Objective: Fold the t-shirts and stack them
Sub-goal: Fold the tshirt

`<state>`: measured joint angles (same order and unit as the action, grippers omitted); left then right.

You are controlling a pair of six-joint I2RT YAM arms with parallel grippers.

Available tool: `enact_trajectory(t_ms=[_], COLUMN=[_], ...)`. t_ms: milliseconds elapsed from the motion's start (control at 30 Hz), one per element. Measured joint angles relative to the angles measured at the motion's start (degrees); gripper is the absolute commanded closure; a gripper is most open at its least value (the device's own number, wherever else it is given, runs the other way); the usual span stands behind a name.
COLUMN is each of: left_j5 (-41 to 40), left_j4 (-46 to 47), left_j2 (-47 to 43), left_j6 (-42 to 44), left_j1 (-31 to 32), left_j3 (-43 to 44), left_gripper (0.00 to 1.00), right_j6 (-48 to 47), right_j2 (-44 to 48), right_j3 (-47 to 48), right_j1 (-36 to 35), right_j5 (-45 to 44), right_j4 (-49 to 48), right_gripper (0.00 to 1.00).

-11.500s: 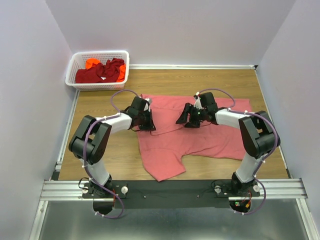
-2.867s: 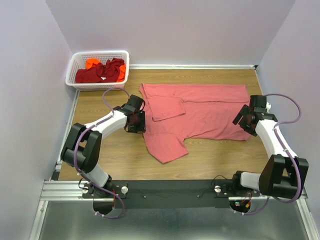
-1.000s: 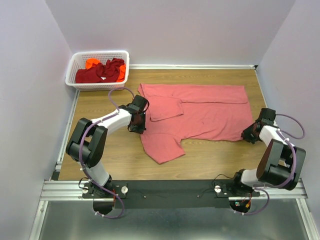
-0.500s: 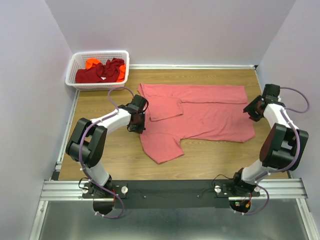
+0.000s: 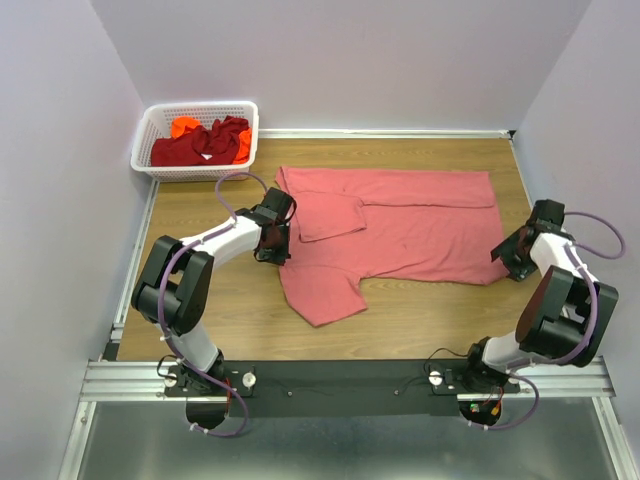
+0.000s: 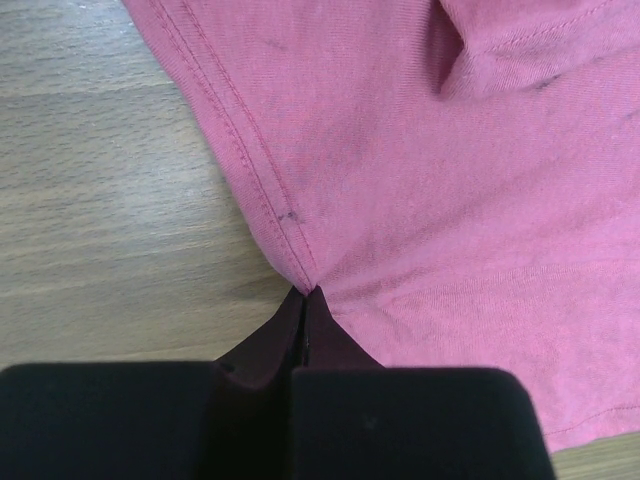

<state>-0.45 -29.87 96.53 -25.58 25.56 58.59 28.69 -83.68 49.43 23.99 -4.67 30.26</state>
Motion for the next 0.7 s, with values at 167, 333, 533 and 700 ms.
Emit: enact_trajectory(t_ms=[167,333,533,700], left_j5=[0.02,0.02,0.02,0.02], left_j4=[0.02,0.04,0.11,0.24], left_j2=[0.0,-0.26,-0.85,-0.96], left_j6=[0.5,0.72,0.72,0.72], left_j1=[0.0,0.0,0.0,0.0], left_j3=[0.0,0.0,-0.02,-0.33], left_gripper=[1.0,1.0,1.0,1.0], right_j6=[-0.07,0.87,1.92,1.9], right_j2=[1.51,2.29,3.5,1.92], right_j3=[-4.85,-8.7,-11.78,-11.47], right_j1=[2.82,5.81,7.48,7.48], right_j5=[3.3,8.48,13.99,19.43], right_j4=[-1.9,-6.91,-13.42,-15.34], right_gripper=[0.35,0.35,0.38,0.38])
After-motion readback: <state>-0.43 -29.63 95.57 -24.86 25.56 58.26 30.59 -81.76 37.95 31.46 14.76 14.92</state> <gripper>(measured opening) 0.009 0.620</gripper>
